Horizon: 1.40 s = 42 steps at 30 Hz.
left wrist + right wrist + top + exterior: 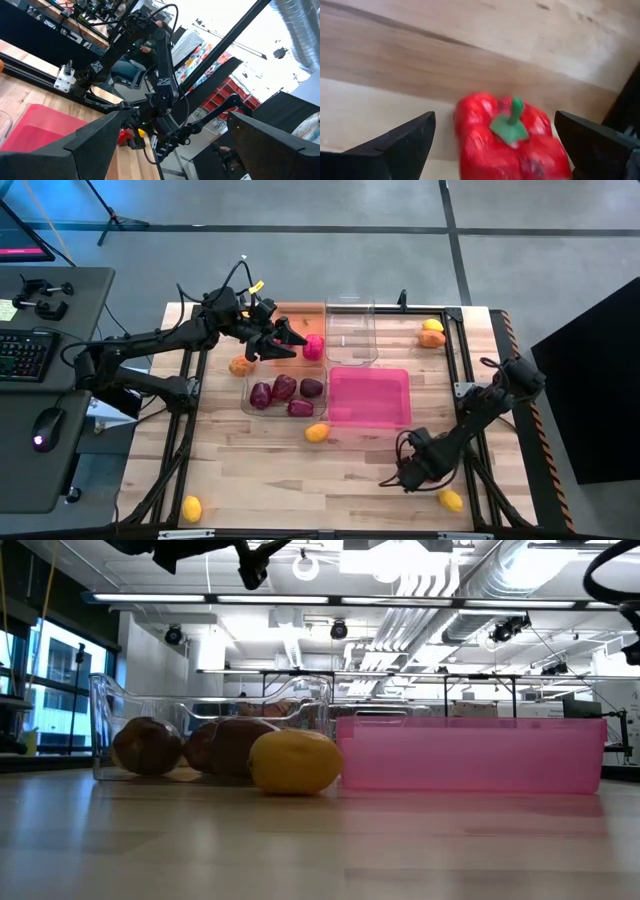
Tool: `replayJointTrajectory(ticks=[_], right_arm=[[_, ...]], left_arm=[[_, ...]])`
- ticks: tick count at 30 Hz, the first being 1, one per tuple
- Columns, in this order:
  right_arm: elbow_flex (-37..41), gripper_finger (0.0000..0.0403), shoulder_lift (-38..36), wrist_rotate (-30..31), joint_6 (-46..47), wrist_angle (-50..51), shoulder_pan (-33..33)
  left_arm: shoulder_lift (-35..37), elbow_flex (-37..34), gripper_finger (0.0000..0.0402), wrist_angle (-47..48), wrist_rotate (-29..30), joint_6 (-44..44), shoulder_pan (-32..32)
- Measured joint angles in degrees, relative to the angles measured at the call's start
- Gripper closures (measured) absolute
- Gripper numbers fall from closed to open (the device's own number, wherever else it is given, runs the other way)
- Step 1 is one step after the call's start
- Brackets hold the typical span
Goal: Sort produce into baskets
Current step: Put the bell pepper into the orange bin
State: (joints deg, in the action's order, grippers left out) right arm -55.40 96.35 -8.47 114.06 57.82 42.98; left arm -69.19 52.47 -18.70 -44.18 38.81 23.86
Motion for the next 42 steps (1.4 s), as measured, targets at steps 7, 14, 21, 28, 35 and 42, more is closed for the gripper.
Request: replayJointTrajectory(ticks=[7, 14, 21, 28, 35, 42], right_arm=[[-0.02, 0.0004, -0.39, -5.82, 8.93, 0.47, 3.09], [-0.02, 0.0004, -0.08, -2.28, 13.19, -1.12, 4.66], [-0.02, 0.0024, 0.03, -1.12, 10.32, -0.86, 4.25], [-0.32, 0.0158, -0.41, -3.83, 5.52, -1.08, 3.98], [-7.41, 0.018, -4.36, 6.45, -0.12, 4.99, 3.75], [-13.9, 0.0175, -9.78, 40.07, -11.32, 4.46, -3.32]], left_arm=[[0.0, 0.0, 0.0048, 0.01, 0.02, -0.63, 0.0], [0.0, 0.0, 0.0048, 0.0, 0.07, -0.87, 0.0], [0.0, 0.0, 0.0048, 0.0, 0.44, -0.9, 0.0], [0.0, 0.0, 0.0048, -0.66, 0.01, 0.48, 0.02], [2.5, -0.04, 0.0048, -13.39, -4.6, 10.12, 2.94], [7.74, -0.04, 0.0048, -15.11, -4.45, 12.02, 6.4]])
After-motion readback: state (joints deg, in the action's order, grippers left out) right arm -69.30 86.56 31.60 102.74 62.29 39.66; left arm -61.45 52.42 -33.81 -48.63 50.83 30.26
